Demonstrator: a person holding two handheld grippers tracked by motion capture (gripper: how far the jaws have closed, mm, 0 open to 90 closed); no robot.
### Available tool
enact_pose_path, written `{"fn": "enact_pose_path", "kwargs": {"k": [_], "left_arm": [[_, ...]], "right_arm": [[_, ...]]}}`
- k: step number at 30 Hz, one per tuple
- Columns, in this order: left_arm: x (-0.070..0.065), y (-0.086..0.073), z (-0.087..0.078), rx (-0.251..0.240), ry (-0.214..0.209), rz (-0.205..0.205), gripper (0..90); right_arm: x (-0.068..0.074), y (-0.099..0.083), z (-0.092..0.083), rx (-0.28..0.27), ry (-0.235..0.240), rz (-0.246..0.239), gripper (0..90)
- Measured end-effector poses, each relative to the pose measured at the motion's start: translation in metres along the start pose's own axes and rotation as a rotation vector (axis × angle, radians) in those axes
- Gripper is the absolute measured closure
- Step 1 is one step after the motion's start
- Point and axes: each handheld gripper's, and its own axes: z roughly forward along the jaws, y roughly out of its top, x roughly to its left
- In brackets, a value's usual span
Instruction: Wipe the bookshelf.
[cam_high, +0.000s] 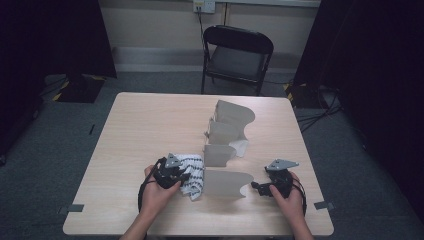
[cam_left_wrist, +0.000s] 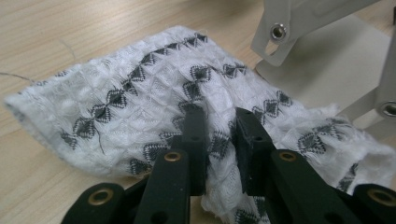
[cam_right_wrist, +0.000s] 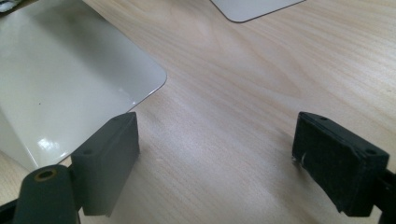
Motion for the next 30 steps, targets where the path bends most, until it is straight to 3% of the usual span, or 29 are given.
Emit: {"fn": "enact_pose_path", "kwargs": {"k": [17, 30], "left_arm": [[0.003, 0.021, -0.039, -0.052, 0.006, 0.009, 76.2], [0.005, 0.036, -0.061, -0.062, 0.013, 0.018, 76.3]], "right_arm": [[0.0, 0.0, 0.0, 0.003, -0.003, 0.003, 14.0], [0.0, 0.0, 0.0, 0.002, -0.004, 0.003, 14.0]]}}
